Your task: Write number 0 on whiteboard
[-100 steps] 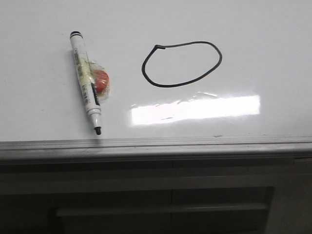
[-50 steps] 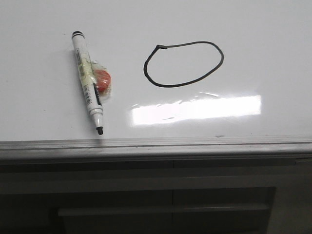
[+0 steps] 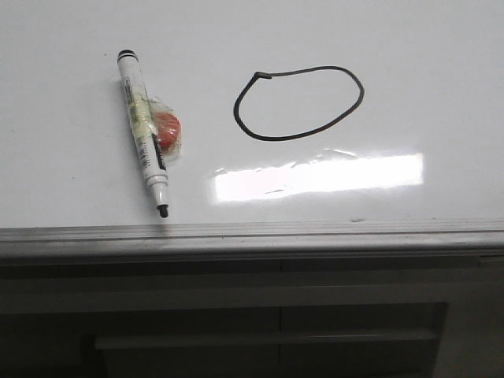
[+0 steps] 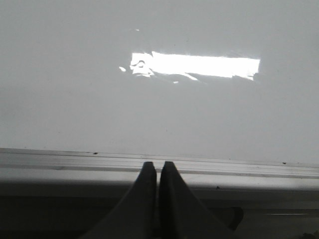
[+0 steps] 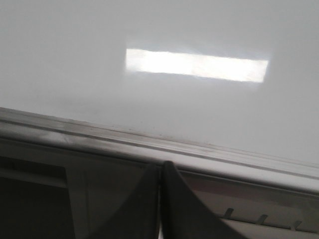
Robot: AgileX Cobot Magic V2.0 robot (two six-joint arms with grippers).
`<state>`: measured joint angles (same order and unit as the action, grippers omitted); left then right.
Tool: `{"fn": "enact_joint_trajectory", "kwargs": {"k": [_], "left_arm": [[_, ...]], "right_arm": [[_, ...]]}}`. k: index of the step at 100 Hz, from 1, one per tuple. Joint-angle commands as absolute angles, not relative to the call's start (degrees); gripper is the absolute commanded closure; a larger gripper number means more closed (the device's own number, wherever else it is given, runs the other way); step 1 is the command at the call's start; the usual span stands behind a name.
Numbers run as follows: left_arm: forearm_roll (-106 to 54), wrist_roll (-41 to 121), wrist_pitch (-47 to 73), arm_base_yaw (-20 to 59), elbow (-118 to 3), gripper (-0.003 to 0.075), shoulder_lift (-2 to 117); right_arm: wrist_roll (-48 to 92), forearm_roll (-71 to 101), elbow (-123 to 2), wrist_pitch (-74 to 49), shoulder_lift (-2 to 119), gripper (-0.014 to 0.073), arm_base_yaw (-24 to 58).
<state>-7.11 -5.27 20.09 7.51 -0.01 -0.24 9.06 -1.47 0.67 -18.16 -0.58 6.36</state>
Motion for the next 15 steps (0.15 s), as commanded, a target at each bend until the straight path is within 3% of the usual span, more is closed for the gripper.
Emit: {"fn": "enact_joint_trajectory", "kwargs": {"k": [1, 15], "left_arm": [[-6.8, -5.9, 17.3, 7.3, 2.1, 0.0740, -1.8], [-6.8, -5.9, 17.3, 7.3, 2.1, 0.0740, -1.8]], "right_arm": [[8.9, -0.9, 1.4, -16.8, -1.6, 0.0642, 6.0], [8.9, -0.9, 1.4, -16.8, -1.6, 0.0642, 6.0]]}}
